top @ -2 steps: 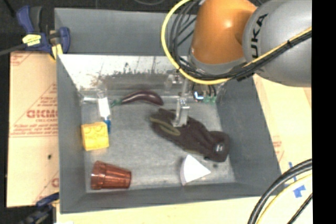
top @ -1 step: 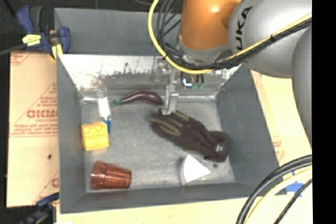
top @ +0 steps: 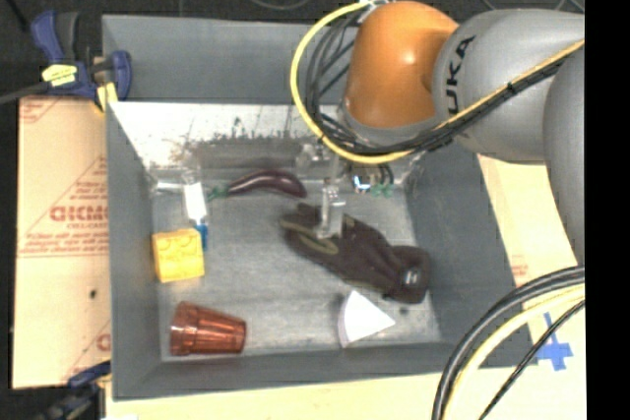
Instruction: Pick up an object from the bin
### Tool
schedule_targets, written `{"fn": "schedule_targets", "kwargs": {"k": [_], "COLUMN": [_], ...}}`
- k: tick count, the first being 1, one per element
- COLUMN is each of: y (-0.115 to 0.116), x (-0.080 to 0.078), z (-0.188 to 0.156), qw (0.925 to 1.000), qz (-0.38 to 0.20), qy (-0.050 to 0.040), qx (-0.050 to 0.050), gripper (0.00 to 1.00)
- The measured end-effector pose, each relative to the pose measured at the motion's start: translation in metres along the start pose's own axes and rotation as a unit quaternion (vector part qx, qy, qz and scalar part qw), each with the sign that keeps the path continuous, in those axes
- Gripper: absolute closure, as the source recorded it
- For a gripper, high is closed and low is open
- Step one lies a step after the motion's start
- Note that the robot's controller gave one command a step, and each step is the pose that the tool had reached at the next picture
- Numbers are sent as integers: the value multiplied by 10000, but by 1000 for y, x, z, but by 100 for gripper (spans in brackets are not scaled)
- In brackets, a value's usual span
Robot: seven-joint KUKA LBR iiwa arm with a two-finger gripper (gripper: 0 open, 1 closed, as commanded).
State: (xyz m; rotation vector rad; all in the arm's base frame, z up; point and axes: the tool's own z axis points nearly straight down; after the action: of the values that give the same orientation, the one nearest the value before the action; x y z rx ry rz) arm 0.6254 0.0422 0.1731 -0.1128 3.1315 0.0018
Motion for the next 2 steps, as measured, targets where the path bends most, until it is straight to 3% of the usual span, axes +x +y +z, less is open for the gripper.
{"fn": "schedule_targets", "kwargs": {"k": [1, 2], "y": [-26, -35], "x": [-1, 0], "z": [32, 62], "qw": [9995, 9986], "qz": [301, 519], "qy": [36, -15], "qx": [5, 4], "gripper": [0, 0]}}
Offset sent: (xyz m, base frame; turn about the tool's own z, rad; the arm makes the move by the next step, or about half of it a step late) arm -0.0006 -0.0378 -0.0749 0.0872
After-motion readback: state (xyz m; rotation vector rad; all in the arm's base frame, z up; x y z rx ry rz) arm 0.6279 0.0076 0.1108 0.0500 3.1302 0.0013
